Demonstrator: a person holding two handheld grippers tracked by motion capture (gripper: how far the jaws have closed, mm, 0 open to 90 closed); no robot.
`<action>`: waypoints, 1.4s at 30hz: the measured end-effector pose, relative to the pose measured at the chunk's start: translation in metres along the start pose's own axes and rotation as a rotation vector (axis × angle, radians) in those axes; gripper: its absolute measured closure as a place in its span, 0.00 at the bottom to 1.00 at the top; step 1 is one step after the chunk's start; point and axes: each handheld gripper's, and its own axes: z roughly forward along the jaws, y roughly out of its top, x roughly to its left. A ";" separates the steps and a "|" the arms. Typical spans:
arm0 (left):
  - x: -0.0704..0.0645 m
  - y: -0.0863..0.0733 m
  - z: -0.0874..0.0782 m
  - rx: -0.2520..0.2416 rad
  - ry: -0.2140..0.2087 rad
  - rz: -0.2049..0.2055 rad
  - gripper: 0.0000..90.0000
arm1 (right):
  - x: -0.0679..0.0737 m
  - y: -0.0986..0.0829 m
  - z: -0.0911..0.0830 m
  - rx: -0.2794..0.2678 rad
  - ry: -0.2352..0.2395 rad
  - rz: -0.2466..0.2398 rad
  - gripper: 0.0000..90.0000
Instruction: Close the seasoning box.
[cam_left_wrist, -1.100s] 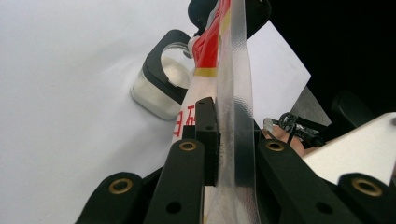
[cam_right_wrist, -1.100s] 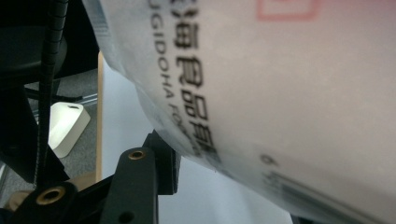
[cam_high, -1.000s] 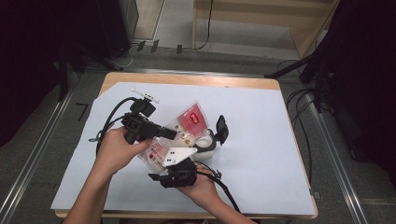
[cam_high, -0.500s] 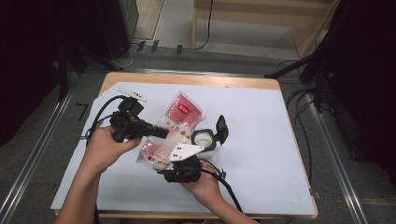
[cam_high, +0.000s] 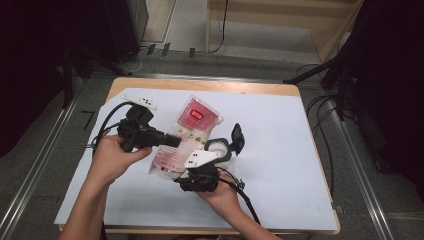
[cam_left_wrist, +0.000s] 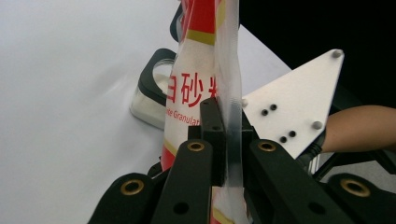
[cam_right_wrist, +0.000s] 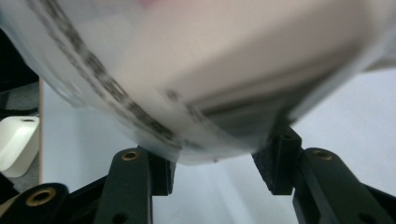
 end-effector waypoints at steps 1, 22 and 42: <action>0.001 0.000 -0.002 -0.005 0.000 -0.004 1.00 | -0.001 0.000 0.000 0.010 0.005 0.004 0.59; 0.053 0.000 -0.004 -0.085 0.087 -0.065 1.00 | -0.012 -0.003 -0.044 0.028 0.102 0.044 0.59; 0.105 -0.005 0.043 -0.092 0.112 -0.025 1.00 | -0.029 -0.024 -0.073 0.023 0.060 0.090 0.61</action>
